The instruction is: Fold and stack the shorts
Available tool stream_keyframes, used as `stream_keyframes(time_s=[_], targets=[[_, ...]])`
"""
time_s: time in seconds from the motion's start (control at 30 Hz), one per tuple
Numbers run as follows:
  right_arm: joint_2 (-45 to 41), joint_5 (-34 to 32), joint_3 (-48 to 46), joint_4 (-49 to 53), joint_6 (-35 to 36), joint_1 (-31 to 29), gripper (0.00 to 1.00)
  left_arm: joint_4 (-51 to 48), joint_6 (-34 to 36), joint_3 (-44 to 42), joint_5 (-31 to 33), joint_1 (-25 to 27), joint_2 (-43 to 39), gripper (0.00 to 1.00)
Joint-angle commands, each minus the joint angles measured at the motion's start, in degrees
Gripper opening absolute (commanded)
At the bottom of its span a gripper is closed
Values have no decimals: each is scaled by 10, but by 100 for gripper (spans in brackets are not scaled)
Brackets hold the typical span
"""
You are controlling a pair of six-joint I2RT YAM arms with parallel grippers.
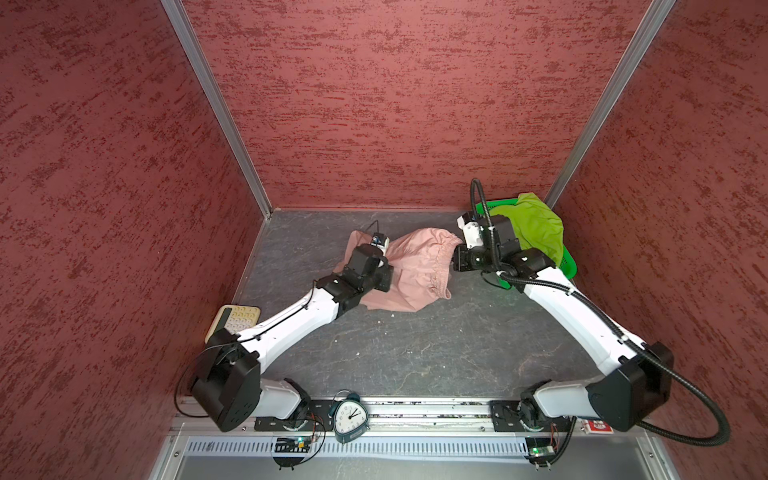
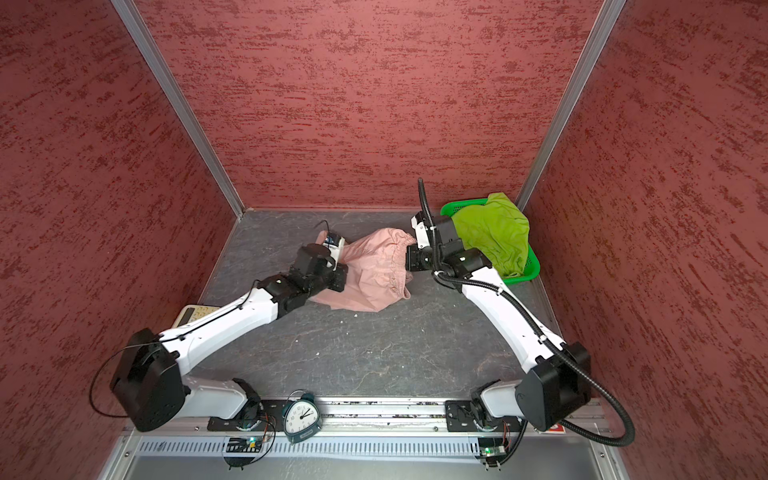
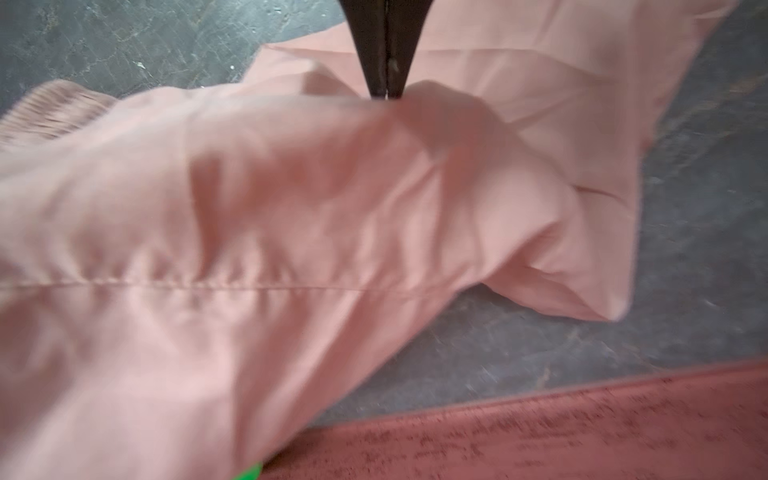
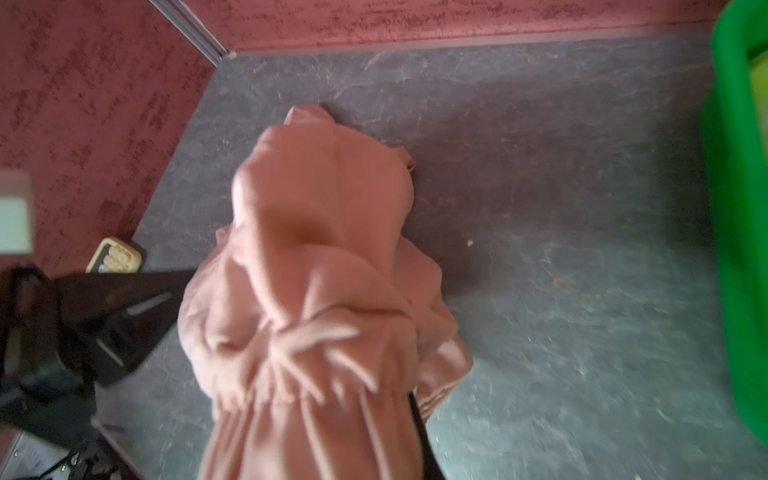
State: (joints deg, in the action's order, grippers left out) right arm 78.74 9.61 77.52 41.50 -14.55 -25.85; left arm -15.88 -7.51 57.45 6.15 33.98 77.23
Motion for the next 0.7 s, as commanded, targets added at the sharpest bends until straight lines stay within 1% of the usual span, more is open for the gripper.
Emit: stream_keyframes(time_s=[0.0, 0.03, 0.1, 0.17, 0.2, 0.23, 0.27, 0.3, 0.33, 0.37, 0.4, 0.43, 0.5, 0.6, 0.67], targets=[[12, -96, 75, 249, 14, -41, 0, -72, 74, 38, -79, -39, 6, 0], [28, -121, 88, 284, 4, -58, 0, -80, 85, 48, -92, -42, 15, 0], [56, -112, 92, 313, -4, -77, 0, -86, 92, 56, -110, -40, 31, 0], [80, -118, 82, 297, -10, -96, 0, -86, 84, 55, -137, -41, 38, 0], [90, -114, 79, 280, -12, -100, 0, -89, 79, 52, -155, -40, 37, 5], [102, -101, 72, 253, -8, -104, 0, -92, 73, 46, -178, -38, 31, 25], [113, -87, 71, 233, -5, -106, 0, -91, 60, 37, -191, -32, 21, 55], [126, -69, 72, 205, -2, -107, 0, -86, 41, 22, -200, -23, 8, 80], [135, -51, 73, 174, 2, -107, 0, -81, 24, 3, -209, -5, -10, 88], [141, -41, 74, 146, 3, -106, 0, -77, 7, -15, -200, 16, -27, 92], [147, -34, 76, 117, 3, -103, 0, -67, -15, -39, -180, 45, -48, 100], [155, -19, 84, 95, 3, -95, 0, -63, -30, -60, -164, 75, -69, 99], [169, 12, 93, 52, 0, -74, 0, -51, -70, -97, -108, 130, -100, 99], [188, 39, 105, 6, -8, -46, 0, 18, -130, -153, -72, 184, -130, 99], [200, 63, 105, -19, -11, -28, 0, 40, -143, -165, -26, 216, -129, 99]])
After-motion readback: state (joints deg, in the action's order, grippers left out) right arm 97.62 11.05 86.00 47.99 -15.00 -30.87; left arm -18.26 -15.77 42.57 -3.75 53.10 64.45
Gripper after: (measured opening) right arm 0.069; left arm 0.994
